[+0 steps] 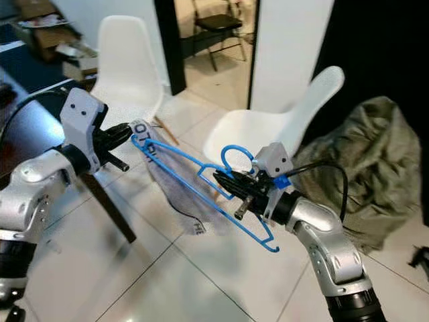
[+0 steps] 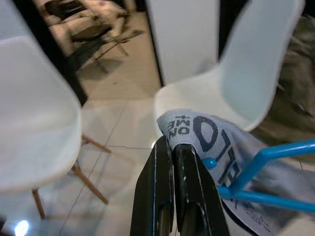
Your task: Hang hanger
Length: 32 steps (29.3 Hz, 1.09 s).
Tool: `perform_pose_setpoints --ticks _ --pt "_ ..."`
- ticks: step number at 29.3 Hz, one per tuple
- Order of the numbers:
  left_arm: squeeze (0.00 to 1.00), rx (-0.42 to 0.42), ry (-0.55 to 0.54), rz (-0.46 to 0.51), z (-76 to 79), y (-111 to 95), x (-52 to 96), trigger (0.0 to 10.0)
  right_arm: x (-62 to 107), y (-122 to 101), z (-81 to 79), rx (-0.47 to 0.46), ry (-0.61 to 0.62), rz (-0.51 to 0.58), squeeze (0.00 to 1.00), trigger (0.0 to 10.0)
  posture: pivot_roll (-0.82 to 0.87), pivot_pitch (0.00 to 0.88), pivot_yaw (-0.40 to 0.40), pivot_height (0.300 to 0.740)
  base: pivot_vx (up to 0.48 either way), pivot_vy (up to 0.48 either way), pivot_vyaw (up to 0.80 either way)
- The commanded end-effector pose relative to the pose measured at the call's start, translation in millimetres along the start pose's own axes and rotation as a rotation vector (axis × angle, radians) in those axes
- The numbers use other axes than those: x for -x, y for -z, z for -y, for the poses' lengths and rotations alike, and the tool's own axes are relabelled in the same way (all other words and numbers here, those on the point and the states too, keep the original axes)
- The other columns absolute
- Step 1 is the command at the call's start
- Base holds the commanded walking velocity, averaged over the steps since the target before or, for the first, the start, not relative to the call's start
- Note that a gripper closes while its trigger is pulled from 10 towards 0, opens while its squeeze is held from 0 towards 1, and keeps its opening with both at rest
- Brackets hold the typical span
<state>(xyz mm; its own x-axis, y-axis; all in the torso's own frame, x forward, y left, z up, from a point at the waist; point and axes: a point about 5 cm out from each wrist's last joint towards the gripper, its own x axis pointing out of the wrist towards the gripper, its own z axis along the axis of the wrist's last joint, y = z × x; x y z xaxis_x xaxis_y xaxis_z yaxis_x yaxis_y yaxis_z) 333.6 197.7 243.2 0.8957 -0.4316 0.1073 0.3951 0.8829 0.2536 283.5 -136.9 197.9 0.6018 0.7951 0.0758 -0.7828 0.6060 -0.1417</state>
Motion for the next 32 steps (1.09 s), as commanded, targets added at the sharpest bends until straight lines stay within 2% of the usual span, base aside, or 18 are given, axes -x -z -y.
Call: perform_pose_setpoints --ticks 1,8,10,13,21,25,26,28,29,31,32 --pt "0.0 0.045 -0.031 0.004 0.0 4 2.4 10.0 1.5 6 1.3 -0.003 0.028 -0.024 0.0 10.0 0.04 0.136 -0.009 0.74 0.0 0.0 0.79" --pt "0.0 0.076 -0.004 0.015 7.4 5 0.5 10.0 6.4 9 5.6 0.007 0.068 -0.064 0.0 10.0 0.04 0.136 -0.008 0.74 0.0 0.0 0.79" --pt "0.0 0.086 0.048 0.027 15.5 3 -2.5 10.0 11.7 13 9.6 0.025 0.111 -0.115 0.0 10.0 0.03 0.139 0.0 0.74 0.0 0.0 0.79" --pt "0.0 0.087 0.065 0.028 17.8 2 -3.4 10.0 13.2 15 10.2 0.035 0.122 -0.131 0.0 10.0 0.03 0.139 0.0 0.74 0.0 0.0 0.79" --pt "0.0 0.082 0.082 0.015 19.0 1 -6.1 10.0 14.2 16 4.4 0.06 0.091 -0.163 0.0 10.0 0.03 0.138 0.006 0.74 0.0 0.0 0.79" --pt "0.0 0.08 0.048 0.004 16.3 2 -6.6 10.0 13.2 19 2.0 0.067 0.083 -0.177 0.0 10.0 0.03 0.133 0.006 0.74 0.0 0.0 0.79" --pt "0.0 0.092 0.018 -0.006 15.0 6 -6.3 10.0 11.7 21 5.6 0.062 0.129 -0.173 0.0 10.0 0.03 0.13 0.008 0.74 0.0 0.0 0.79" --pt "0.0 0.092 0.018 -0.006 15.0 6 -6.3 10.0 11.7 21 5.6 0.062 0.129 -0.173 0.0 10.0 0.03 0.13 0.008 0.74 0.0 0.0 0.79" --pt "0.0 0.118 -0.002 -0.016 16.2 11 -5.7 10.0 10.2 22 12.1 0.044 0.207 -0.158 0.0 10.0 0.03 0.13 0.007 0.74 0.0 0.0 0.8" --pt "0.0 0.118 -0.002 -0.016 16.2 11 -5.7 10.0 10.2 22 12.1 0.044 0.207 -0.158 0.0 10.0 0.03 0.13 0.007 0.74 0.0 0.0 0.8" --pt "0.0 0.134 -0.005 -0.035 20.0 16 -5.5 10.0 8.7 23 18.6 0.015 0.287 -0.138 0.0 10.0 0.03 0.128 0.006 0.74 0.0 -0.458 0.0"
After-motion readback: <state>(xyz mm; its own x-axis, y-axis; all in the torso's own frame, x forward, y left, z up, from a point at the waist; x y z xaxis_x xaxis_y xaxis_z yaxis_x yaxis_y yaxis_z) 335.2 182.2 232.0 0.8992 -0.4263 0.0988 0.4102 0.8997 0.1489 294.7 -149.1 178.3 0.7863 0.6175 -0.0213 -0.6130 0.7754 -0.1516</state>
